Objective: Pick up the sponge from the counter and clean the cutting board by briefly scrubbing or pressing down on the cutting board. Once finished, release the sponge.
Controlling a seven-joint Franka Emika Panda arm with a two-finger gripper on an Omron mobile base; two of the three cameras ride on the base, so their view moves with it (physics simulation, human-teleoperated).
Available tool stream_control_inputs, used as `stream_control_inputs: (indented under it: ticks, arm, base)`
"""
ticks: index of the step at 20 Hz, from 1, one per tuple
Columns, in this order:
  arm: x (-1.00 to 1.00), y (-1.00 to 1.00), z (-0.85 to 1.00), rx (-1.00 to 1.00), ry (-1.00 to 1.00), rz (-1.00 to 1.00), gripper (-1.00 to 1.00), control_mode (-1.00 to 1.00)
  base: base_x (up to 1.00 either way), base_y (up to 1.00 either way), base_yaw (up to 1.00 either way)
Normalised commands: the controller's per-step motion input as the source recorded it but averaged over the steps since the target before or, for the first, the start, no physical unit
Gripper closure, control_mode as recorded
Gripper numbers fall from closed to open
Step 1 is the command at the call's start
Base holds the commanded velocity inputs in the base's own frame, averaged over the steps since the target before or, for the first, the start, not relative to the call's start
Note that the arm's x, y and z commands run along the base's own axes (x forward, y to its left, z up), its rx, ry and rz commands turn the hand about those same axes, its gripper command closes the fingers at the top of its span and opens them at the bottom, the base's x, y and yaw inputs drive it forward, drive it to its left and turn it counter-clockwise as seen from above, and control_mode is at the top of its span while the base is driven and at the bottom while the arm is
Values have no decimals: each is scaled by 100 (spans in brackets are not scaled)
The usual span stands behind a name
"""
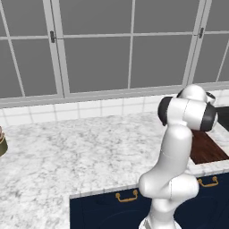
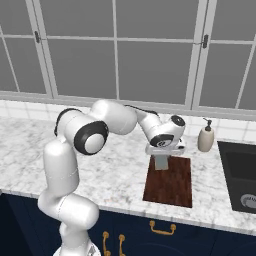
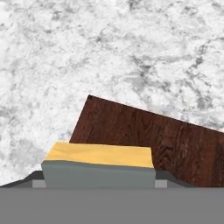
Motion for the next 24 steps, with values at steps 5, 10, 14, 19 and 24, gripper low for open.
stream_control_inputs:
  ticks: [5, 10, 14, 19, 24]
  arm:
    - [-52, 0, -7, 5, -4, 0, 100, -100]
    - [-61, 0, -21, 5, -3, 0, 100, -100]
    - [-57, 0, -27, 4, -1, 0, 100, -100]
    - [-57, 0, -11, 1, -1, 0, 100, -100]
    - [-56, 0, -2, 0, 0, -2, 100, -100]
  base:
    - [0, 0, 0]
    - [0, 0, 0]
    - [0, 0, 0]
    - [0, 0, 0]
    - [0, 0, 0]
